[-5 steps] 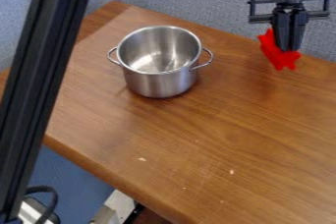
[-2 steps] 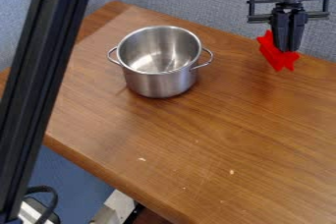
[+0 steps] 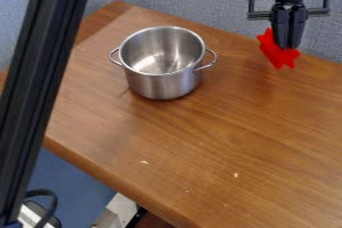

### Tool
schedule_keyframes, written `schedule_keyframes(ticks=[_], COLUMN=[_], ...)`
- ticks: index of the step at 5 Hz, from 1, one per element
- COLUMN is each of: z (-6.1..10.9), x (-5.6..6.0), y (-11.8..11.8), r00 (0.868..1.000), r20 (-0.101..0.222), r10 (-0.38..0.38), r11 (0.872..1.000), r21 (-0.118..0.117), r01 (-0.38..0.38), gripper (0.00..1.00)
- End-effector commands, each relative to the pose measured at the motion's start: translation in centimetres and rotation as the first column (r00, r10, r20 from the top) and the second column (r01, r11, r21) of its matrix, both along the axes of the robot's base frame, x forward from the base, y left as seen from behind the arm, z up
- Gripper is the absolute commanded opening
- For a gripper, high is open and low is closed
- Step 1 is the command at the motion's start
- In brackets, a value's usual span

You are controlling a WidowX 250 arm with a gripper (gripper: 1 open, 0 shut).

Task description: Put the red object in the metal pot

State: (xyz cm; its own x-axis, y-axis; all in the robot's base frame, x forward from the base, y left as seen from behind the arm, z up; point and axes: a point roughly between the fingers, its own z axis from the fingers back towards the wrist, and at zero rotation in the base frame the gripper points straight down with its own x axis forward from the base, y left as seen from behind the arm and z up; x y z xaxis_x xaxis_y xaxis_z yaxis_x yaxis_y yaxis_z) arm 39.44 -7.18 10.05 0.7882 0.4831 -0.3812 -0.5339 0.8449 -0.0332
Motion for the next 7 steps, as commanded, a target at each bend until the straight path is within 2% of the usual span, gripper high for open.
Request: schedule_keyframes(ticks=[1, 4, 7], z=[3.3, 2.8, 1.8], x=[0.5, 0.3, 0.4], y=[0.9, 1.7, 1.3], r00=[0.996, 0.997, 0.997], r20=[0.089, 0.069, 0.056], r10=[0.019, 0.034, 0.052], r11=[1.0, 0.999, 0.999], r21=[-0.011, -0.007, -0.01], r01=[-0.018, -0.033, -0.051], gripper=[0.0, 0.0, 0.0])
